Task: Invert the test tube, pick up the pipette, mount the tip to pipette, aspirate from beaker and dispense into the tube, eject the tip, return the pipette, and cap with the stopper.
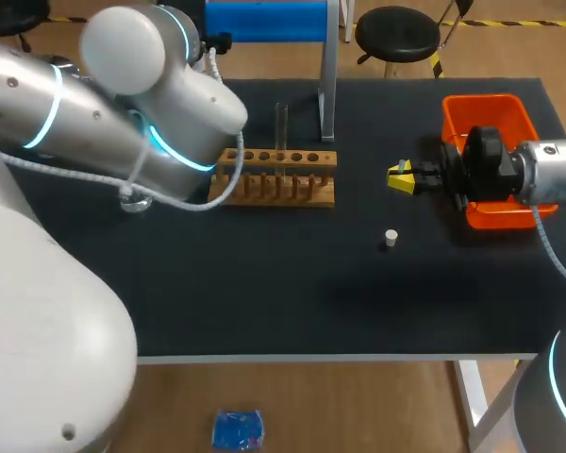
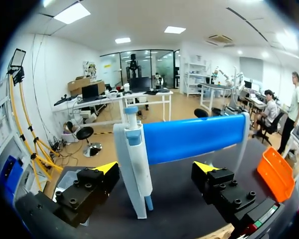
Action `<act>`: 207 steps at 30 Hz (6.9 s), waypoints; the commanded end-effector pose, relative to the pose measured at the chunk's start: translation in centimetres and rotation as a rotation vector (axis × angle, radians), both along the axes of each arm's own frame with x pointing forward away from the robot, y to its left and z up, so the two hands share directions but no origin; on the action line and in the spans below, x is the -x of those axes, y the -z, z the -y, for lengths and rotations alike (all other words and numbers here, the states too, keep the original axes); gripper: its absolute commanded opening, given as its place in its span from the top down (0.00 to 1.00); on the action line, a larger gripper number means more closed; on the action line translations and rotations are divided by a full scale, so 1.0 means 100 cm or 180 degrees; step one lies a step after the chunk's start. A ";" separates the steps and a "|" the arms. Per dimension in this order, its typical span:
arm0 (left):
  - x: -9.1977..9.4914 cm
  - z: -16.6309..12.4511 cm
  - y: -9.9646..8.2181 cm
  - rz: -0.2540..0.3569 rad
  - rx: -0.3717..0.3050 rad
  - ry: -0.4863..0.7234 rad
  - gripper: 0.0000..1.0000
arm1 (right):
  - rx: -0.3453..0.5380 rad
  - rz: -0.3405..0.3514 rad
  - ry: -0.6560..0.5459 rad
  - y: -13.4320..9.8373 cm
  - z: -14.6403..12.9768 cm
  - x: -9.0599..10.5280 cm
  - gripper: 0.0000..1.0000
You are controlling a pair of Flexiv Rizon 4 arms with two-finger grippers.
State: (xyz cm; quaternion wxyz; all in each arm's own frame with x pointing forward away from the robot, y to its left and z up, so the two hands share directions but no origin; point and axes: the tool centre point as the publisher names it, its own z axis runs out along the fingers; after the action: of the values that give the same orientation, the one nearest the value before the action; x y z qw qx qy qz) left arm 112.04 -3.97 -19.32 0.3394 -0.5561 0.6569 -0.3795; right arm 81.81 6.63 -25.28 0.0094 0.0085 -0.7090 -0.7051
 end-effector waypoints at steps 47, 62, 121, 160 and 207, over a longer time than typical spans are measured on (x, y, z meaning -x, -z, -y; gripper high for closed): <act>-0.039 -0.003 0.013 0.0173 0.0021 -0.0153 0.00 | 0.0002 0.0003 0.0003 0.000 0.000 0.001 1.00; -0.045 -0.006 0.014 0.0248 0.0056 -0.0094 0.00 | 0.0002 0.0003 0.0003 0.000 0.000 0.001 1.00; -0.050 0.001 0.024 0.0230 0.0065 -0.0139 0.55 | 0.0002 0.0003 0.0003 0.000 0.000 0.001 1.00; -0.050 0.000 -0.020 0.0471 0.0002 -0.0192 1.00 | 0.0002 0.0003 0.0003 0.000 0.000 0.001 1.00; 0.160 -0.002 -0.126 -0.0228 0.0135 0.3136 1.00 | 0.0002 0.0003 0.0003 0.000 0.000 0.001 1.00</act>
State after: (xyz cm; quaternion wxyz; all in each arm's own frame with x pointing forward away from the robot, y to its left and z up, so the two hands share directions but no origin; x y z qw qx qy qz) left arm 98.42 -6.73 -8.86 0.2067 -0.2606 0.8092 -0.4843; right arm 81.81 6.63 -25.28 0.0095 0.0085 -0.7090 -0.7051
